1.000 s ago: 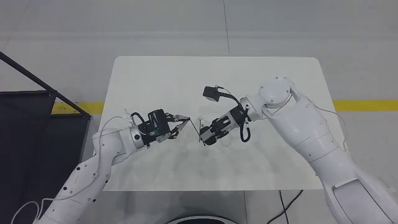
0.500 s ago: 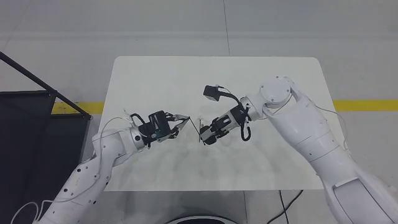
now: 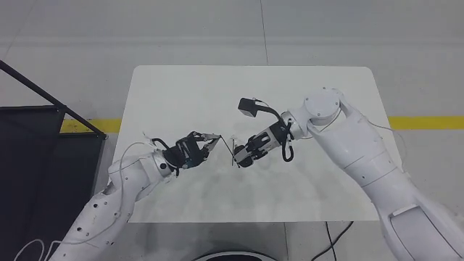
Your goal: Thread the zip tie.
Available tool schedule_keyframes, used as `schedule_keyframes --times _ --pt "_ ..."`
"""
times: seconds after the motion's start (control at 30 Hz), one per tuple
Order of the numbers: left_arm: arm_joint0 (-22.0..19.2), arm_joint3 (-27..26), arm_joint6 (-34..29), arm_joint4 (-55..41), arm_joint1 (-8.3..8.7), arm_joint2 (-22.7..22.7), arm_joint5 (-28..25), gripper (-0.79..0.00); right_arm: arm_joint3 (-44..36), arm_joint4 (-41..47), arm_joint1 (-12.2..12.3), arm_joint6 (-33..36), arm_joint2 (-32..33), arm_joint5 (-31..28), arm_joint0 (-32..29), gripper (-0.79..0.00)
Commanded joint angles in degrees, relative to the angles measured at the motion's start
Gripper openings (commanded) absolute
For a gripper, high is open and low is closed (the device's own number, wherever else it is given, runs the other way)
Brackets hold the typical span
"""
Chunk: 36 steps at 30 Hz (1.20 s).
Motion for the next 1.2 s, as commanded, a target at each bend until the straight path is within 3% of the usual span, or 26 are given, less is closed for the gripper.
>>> schedule_keyframes --times 0.0,0.63,0.97,1.17 --pt "0.1 0.0 0.1 0.1 -0.01 0.0 0.2 -0.785 0.1 0.2 0.0 0.0 -0.2 0.0 0.1 -0.785" --pt "0.9 -0.5 1.8 2.2 -0.03 -0.3 3.4 -0.785 1.3 2.0 0.1 0.0 -2.6 0.2 1.7 -0.785" --pt "1.9 -1.5 0.5 6.3 -0.19 0.3 8.5 -0.785 1.9 3.0 0.2 0.0 -3.9 -0.1 2.5 -0.785" --pt "1.6 -1.2 0.4 5.3 -0.36 0.3 8.3 -0.785 2.0 3.4 0.3 0.0 -4.6 -0.4 2.9 -0.785"
